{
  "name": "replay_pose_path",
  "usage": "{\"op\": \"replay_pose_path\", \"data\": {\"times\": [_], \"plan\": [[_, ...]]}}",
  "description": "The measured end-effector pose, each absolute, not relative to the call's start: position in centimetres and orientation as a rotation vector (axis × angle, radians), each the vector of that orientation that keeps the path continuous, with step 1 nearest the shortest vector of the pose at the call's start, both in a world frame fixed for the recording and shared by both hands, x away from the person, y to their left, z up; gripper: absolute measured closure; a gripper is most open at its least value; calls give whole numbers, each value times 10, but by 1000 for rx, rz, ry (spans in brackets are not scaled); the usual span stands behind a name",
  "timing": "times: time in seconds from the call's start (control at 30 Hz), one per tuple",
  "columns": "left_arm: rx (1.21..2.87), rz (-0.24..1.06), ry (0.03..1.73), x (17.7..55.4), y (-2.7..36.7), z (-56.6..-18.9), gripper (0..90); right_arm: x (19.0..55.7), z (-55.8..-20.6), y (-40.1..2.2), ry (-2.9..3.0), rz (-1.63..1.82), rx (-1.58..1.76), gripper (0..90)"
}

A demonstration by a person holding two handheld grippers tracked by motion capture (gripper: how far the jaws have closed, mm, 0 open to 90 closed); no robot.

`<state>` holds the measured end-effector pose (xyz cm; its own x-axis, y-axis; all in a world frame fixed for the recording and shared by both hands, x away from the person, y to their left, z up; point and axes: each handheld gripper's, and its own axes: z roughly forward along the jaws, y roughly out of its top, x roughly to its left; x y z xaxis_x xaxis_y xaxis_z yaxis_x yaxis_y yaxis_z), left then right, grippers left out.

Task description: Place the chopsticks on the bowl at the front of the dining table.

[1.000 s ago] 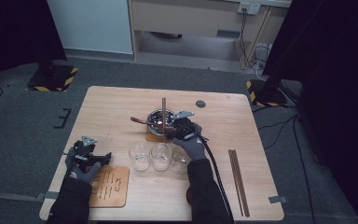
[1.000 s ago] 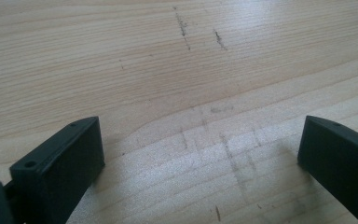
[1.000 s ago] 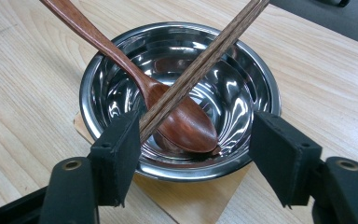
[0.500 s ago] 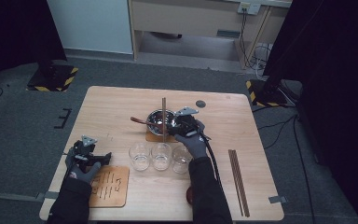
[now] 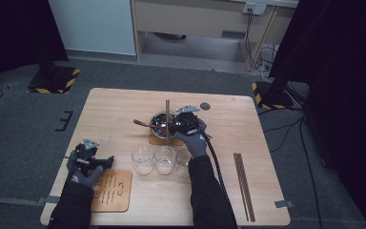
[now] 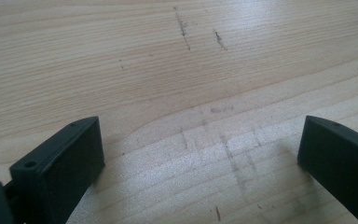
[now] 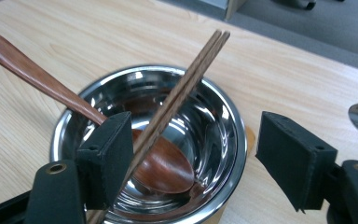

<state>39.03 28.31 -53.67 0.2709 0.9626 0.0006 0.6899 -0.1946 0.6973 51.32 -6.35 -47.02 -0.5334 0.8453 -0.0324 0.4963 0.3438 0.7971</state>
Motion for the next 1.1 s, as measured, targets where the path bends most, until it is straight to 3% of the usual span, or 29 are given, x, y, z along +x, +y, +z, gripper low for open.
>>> {"op": "replay_pose_path", "data": {"times": [1.1], "plan": [[1961, 604, 1485, 390, 283, -537, 0, 512, -487, -57, 2205, 955, 1129, 254]]}}
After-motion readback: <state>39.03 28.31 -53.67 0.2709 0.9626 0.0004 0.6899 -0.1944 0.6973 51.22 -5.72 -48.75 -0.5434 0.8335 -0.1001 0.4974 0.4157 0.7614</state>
